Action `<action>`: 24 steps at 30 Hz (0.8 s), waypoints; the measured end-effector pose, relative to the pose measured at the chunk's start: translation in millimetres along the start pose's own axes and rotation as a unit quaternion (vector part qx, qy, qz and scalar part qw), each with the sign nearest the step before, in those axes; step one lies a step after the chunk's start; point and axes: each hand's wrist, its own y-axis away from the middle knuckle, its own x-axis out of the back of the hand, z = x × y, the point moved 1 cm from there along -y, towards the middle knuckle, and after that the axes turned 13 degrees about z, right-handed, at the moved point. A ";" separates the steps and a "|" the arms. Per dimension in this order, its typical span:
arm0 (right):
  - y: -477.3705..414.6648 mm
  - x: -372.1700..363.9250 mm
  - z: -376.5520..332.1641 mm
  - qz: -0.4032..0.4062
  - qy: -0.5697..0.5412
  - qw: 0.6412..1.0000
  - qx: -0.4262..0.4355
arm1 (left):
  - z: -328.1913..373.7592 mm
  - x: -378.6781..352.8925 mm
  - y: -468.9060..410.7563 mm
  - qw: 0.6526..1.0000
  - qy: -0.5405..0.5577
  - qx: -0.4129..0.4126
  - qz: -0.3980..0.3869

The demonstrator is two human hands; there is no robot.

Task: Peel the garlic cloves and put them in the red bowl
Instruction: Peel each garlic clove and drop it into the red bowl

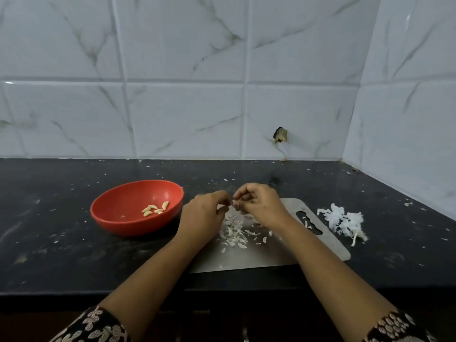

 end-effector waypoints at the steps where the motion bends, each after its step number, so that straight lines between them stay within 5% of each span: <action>1: 3.5 0.6 -2.5 -0.003 -0.050 0.998 -0.025 | -1.1 -0.5 1.4 1.000 0.028 0.002 0.013; 7: 16.5 0.2 -15.7 -0.026 -0.211 0.972 -0.105 | -2.7 10.6 5.8 0.970 0.233 0.050 0.044; 24: 29.3 3.2 -26.8 -0.032 -0.326 0.921 -0.208 | 2.1 12.9 10.0 0.980 0.119 -0.106 0.118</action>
